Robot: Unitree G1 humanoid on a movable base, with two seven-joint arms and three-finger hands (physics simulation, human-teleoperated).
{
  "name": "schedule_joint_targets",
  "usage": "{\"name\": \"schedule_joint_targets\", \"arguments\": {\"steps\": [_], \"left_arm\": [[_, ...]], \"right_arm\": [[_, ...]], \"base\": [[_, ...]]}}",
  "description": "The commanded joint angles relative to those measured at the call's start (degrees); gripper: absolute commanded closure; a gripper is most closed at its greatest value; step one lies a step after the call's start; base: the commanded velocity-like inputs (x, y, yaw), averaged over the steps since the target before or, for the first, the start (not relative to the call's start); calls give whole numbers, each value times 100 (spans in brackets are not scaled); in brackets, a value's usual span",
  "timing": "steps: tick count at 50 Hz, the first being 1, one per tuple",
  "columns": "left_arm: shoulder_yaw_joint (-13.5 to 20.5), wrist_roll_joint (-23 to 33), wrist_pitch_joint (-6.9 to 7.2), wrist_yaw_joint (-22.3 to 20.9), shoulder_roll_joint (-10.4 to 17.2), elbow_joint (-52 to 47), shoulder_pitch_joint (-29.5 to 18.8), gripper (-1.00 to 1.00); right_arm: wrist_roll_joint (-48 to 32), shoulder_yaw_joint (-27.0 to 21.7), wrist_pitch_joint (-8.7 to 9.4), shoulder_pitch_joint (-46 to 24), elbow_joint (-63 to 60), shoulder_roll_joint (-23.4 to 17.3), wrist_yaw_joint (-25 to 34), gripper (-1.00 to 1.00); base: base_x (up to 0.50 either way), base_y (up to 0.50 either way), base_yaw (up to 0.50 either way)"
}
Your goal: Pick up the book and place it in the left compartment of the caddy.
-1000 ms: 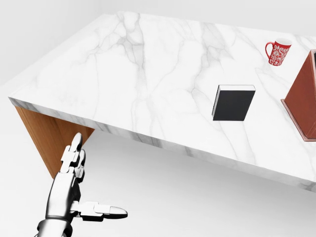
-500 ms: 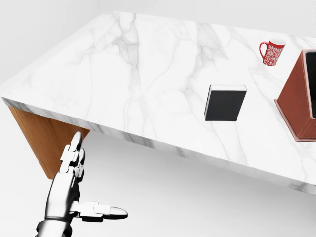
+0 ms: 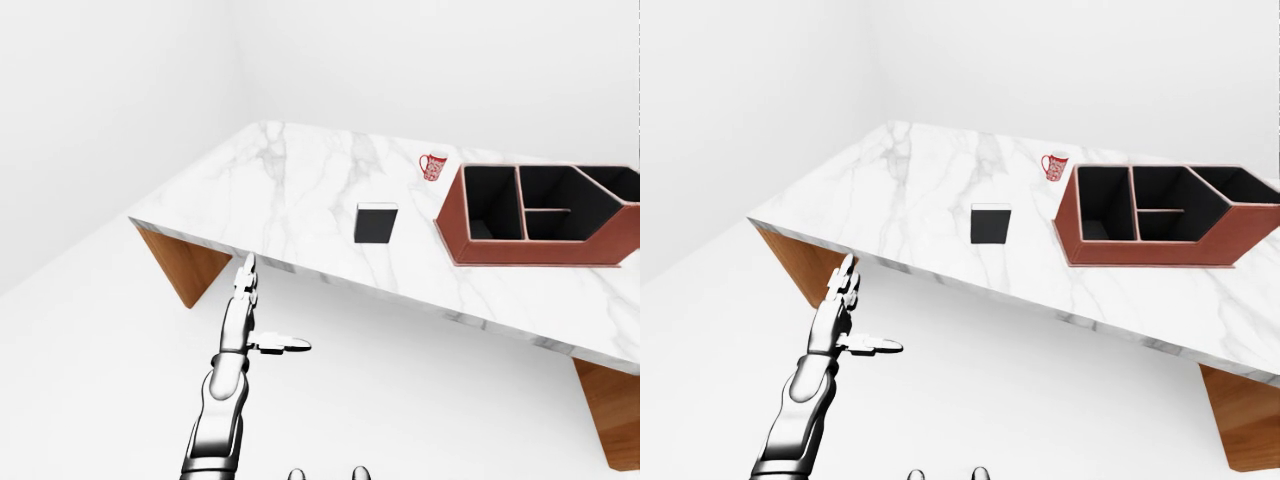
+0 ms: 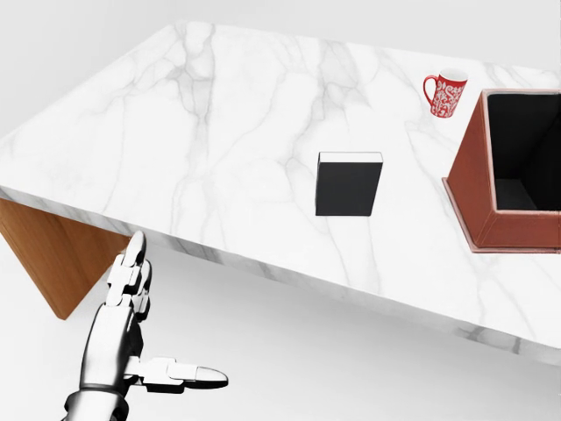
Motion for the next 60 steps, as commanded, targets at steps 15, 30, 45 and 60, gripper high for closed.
{"name": "schedule_joint_targets", "arguments": {"steps": [15, 30, 45, 60], "left_arm": [[2, -66, 0, -57, -1, -14, 17, -100], [-7, -73, 0, -79, -3, -34, 35, -100], [-39, -76, 0, -97, -16, -197, 66, -100], [-60, -54, 0, -96, -23, -240, 72, -100]], "right_arm": [[-50, 26, 0, -15, 33, 26, 29, -100], [-67, 65, 0, -13, 59, 29, 27, -100], [-62, 72, 0, -14, 41, 30, 1, -100], [-62, 69, 0, -9, 39, 37, 2, -100]], "base": [[11, -29, 0], [11, -28, 0], [11, -28, 0], [11, -29, 0]]}}
